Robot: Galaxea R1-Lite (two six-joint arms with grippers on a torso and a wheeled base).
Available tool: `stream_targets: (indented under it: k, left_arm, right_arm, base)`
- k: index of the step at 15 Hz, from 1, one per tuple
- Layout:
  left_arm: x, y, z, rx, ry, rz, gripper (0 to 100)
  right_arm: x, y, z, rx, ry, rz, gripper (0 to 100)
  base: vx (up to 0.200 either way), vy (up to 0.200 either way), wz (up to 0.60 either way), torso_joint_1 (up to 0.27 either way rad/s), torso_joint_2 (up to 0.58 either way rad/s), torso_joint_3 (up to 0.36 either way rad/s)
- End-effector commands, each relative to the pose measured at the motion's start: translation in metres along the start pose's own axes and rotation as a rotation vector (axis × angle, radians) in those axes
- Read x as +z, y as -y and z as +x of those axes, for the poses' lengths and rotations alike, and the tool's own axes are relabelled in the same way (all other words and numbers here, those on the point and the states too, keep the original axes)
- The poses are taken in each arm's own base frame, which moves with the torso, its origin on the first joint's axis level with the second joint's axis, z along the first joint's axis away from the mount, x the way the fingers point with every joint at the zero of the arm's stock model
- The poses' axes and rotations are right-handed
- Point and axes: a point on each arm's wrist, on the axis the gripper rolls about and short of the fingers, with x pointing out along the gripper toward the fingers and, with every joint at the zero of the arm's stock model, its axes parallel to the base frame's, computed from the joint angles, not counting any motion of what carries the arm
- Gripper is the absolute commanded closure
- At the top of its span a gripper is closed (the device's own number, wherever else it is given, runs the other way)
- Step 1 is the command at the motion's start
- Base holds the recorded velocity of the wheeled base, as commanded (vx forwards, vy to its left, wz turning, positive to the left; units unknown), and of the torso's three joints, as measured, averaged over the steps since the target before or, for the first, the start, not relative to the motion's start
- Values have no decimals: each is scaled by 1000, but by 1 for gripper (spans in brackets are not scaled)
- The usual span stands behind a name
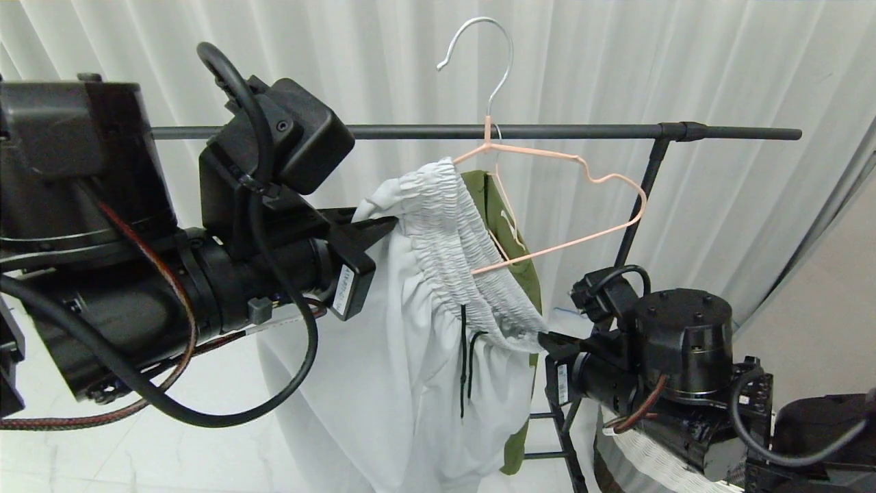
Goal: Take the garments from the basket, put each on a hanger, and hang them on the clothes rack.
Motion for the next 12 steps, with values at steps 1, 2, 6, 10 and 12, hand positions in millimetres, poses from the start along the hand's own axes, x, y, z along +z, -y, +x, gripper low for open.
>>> stream_targets:
  k: [1,2,6,10,12]
  left_arm:
    - [0,0,0,0,0,1,100]
    - [0,0,0,0,0,-1,100]
    - [-7,2,-5,-1,-19,19,100]
    - [-26,5,-20,-8,-69,112,100]
    - [-34,5,-23,-7,-94,128,100]
  right_arm:
    - [6,9,-2,-24,20,12,100]
    - [7,9,-2,-24,23,9,100]
    - [11,33,-2,-144,42,31,100]
    - [27,72,-6,-273,91,41,100]
    - [31,81,-8,-300,109,43,100]
  base:
    - [0,0,0,0,0,0]
    - [0,0,0,0,0,0]
    - [0,0,0,0,0,0]
    - [0,0,0,0,0,0]
    - [0,0,0,0,0,0]
